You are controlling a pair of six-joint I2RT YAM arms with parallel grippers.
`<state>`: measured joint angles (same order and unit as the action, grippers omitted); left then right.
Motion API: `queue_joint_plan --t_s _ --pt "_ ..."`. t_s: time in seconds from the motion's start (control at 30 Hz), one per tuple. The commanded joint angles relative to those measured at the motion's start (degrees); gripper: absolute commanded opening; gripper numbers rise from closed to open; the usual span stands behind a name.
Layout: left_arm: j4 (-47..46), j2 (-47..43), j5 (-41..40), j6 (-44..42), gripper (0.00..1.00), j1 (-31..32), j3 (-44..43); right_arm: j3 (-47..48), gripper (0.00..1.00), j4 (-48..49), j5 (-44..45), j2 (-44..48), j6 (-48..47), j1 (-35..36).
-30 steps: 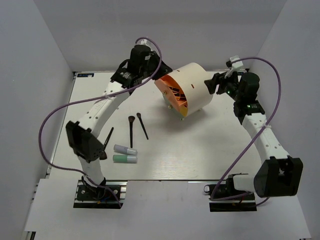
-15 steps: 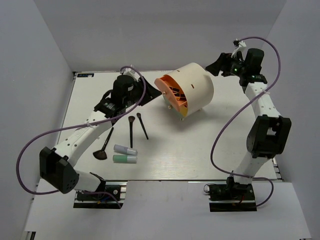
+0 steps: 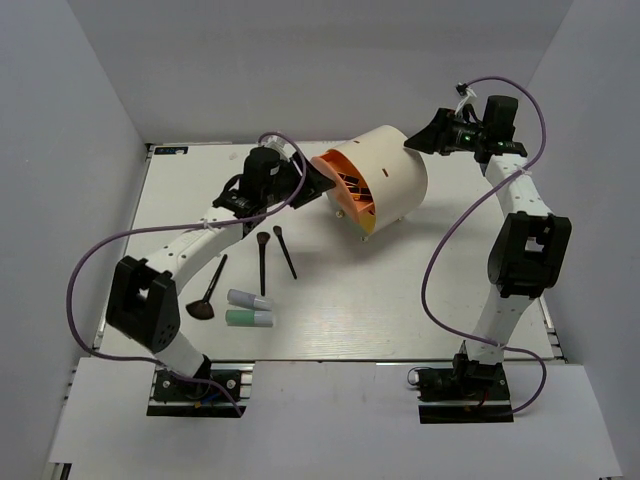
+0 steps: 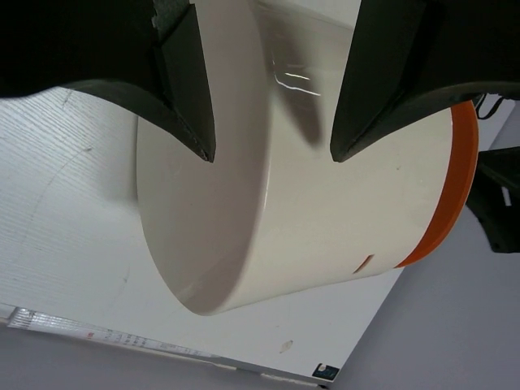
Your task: Organize the makeup
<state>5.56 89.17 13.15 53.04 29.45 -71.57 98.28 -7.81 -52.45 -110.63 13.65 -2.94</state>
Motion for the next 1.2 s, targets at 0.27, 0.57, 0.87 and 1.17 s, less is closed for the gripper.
queue_joint_plan --t_s 0.27,0.57,0.87,1.17 --pt "-4.76 7.85 4.87 0.66 0.59 -0.98 -6.12 1.13 0.50 0.52 -5.47 -0.64 1.20 -0.14" --pt "-7.41 15.33 8.12 2.25 0.58 -1.50 -13.24 -0.37 0.46 -0.89 -7.23 -0.47 0.33 0.13" --pt "-7.76 19.03 9.18 3.04 0.58 -1.50 -16.67 -0.63 0.52 -1.06 -7.15 -0.38 0.32 0.13" --pt "-7.50 10.69 5.40 2.07 0.65 -2.12 -8.52 1.65 0.82 -1.59 -3.81 1.12 -0.99 -2.42"
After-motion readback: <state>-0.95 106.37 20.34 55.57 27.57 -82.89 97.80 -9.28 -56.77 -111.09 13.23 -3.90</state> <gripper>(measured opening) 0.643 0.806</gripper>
